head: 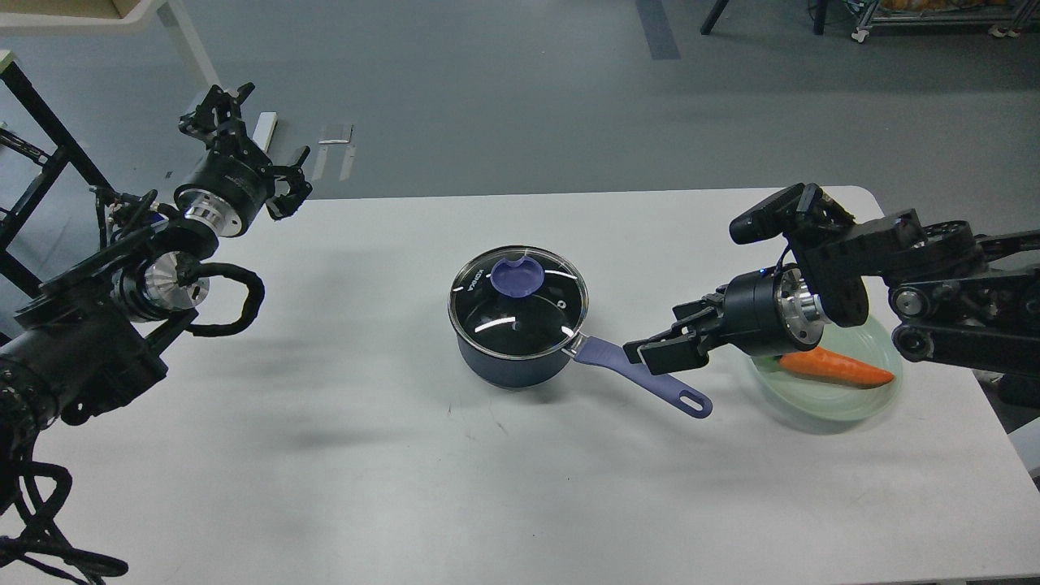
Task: Open pot lid
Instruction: 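Grasp the purple saucepan handle with the right gripper to steady the pot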
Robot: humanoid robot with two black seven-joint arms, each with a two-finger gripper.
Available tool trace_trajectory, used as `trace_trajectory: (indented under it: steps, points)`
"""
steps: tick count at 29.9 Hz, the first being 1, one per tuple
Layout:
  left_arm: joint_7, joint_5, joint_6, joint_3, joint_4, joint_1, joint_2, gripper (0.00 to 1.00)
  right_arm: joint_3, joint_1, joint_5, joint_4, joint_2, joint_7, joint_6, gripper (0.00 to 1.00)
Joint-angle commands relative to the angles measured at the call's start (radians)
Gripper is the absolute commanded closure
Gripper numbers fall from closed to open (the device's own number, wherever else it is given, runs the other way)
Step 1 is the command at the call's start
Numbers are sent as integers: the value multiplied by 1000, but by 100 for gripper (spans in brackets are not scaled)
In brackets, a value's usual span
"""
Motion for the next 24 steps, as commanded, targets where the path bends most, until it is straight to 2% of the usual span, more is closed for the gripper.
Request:
trace_trajectory:
  steps: [1, 5, 7, 15, 19, 24]
  points:
    - [0, 0, -1, 0, 0, -1, 4, 1, -24, 8, -23, 11, 3, -3, 1, 10]
    - [-2, -2, 1, -5, 0, -1, 5, 1, -28, 8, -18, 10, 30, -8, 1, 27]
    - [-2, -2, -1, -9, 1, -1, 7, 1, -36, 8, -6, 8, 56, -8, -2, 32]
    - [0, 0, -2, -9, 0, -1, 26, 1, -59, 8, -3, -12, 109, -11, -3, 33]
    - [0, 0, -5, -8, 0, -3, 30, 1, -61, 8, -3, -13, 110, -54, -3, 33]
    - [0, 0, -5, -9, 0, -3, 30, 1, -74, 7, -3, -18, 115, -57, -3, 33]
